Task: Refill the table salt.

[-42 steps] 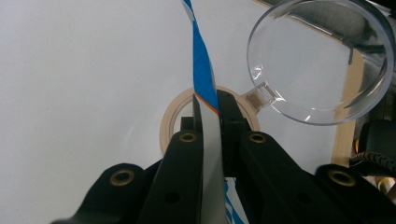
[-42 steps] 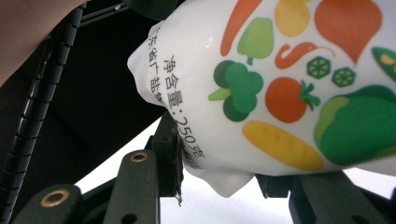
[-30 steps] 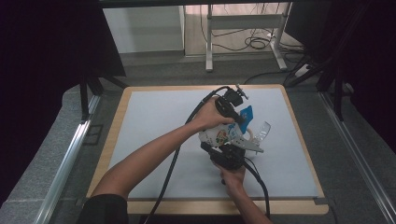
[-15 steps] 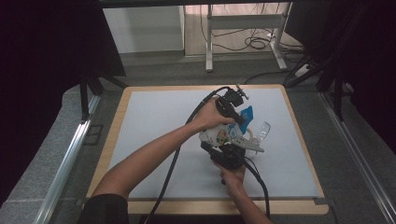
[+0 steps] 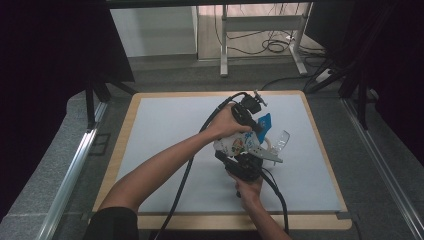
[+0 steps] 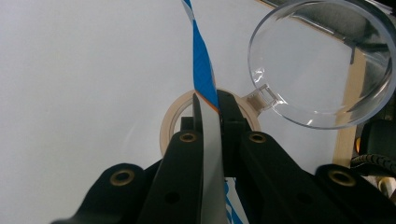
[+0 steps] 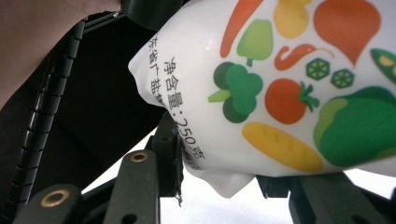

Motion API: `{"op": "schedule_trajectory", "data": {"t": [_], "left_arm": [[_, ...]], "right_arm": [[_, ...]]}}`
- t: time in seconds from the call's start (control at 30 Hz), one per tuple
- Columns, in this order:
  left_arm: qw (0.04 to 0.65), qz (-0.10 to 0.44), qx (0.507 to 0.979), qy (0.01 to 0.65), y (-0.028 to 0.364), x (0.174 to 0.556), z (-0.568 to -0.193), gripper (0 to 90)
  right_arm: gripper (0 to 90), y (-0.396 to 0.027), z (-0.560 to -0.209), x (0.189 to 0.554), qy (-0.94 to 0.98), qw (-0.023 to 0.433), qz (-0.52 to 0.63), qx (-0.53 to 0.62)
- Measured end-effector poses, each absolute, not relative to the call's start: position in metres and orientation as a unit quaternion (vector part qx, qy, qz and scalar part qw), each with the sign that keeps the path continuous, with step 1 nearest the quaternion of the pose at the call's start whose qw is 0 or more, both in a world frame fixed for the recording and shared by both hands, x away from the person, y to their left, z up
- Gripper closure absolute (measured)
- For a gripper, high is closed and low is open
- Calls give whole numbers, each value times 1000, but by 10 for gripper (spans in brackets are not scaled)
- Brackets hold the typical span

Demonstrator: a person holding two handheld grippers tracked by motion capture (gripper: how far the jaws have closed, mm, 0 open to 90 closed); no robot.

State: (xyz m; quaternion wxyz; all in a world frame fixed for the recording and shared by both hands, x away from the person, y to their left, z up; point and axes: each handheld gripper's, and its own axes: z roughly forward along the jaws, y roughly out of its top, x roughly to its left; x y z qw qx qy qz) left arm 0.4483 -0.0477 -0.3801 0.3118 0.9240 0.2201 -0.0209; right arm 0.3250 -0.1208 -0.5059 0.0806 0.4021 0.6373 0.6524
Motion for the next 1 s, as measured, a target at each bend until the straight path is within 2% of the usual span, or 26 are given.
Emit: {"op": "schedule_trajectory", "data": {"t": [1.0], "left_arm": [[310, -22, 925, 220, -46, 447, -380, 896]], "right_arm": [[589, -118, -505, 324, 636, 82, 652, 405]]}}
